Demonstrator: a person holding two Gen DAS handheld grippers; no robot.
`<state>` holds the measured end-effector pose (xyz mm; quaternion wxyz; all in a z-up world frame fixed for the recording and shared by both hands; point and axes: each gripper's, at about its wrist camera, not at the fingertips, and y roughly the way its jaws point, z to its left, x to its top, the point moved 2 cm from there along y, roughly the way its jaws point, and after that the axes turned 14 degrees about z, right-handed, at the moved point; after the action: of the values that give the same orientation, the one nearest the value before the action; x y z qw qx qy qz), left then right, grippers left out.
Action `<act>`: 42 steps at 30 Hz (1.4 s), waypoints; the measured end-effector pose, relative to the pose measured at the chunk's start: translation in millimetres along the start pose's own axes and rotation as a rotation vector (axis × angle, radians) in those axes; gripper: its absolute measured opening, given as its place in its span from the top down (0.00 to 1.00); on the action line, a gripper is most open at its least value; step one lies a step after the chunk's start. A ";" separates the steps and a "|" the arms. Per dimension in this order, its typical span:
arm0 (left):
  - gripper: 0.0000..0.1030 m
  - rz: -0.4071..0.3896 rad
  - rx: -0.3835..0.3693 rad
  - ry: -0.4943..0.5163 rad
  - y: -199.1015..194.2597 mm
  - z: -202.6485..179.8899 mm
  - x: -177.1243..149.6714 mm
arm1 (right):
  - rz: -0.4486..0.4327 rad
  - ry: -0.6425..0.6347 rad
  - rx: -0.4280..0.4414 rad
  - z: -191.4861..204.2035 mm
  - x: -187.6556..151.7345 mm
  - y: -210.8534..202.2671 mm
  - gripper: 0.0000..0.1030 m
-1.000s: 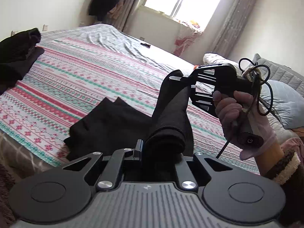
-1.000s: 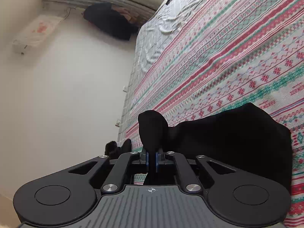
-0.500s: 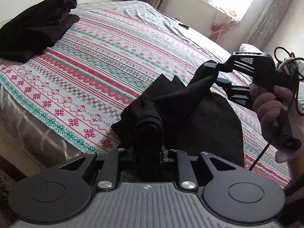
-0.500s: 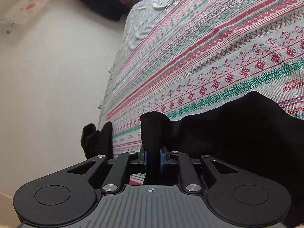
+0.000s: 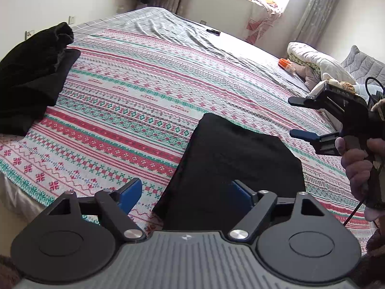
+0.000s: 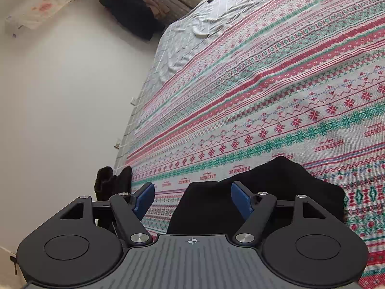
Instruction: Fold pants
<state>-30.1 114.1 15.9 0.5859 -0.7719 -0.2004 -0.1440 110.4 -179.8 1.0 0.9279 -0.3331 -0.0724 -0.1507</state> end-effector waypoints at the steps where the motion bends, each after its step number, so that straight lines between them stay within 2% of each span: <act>1: 0.00 0.015 -0.015 0.014 4.5 0.2 5.7 | -0.003 0.001 -0.009 -2.7 -1.0 -4.1 0.30; 9: 0.00 0.139 -0.091 0.041 45.6 -0.5 49.2 | -0.004 0.006 -0.089 -30.3 -15.7 -35.3 0.22; 17: 0.00 0.236 -0.157 0.126 92.1 -5.0 71.1 | 0.067 -0.056 -0.177 -52.2 -44.7 -44.2 0.21; 23: 0.00 0.301 -0.241 0.081 114.4 2.3 70.9 | 0.155 -0.094 -0.174 -58.4 -69.5 -33.0 0.21; 27: 0.00 0.310 -0.298 0.111 118.5 -1.0 70.5 | 0.187 -0.102 -0.167 -65.9 -83.9 -27.1 0.21; 28: 0.04 0.319 -0.317 0.118 118.3 -1.8 70.8 | 0.188 -0.097 -0.162 -69.4 -87.5 -27.0 0.21; 34: 0.05 0.332 -0.349 0.131 123.7 -1.0 76.5 | 0.131 -0.056 -0.072 -85.8 -101.4 -32.8 0.21; 38: 0.09 0.341 -0.397 0.078 129.6 7.2 85.4 | 0.122 -0.031 -0.014 -90.4 -105.1 -27.9 0.34; 42: 0.12 0.345 -0.444 0.034 136.4 11.0 93.2 | 0.105 -0.007 0.010 -88.9 -102.6 -22.2 0.35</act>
<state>116.9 105.9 -60.0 0.4216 -0.9015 -0.0196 -0.0954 9.2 -229.3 -78.1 0.9359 -0.3324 -0.0590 -0.1003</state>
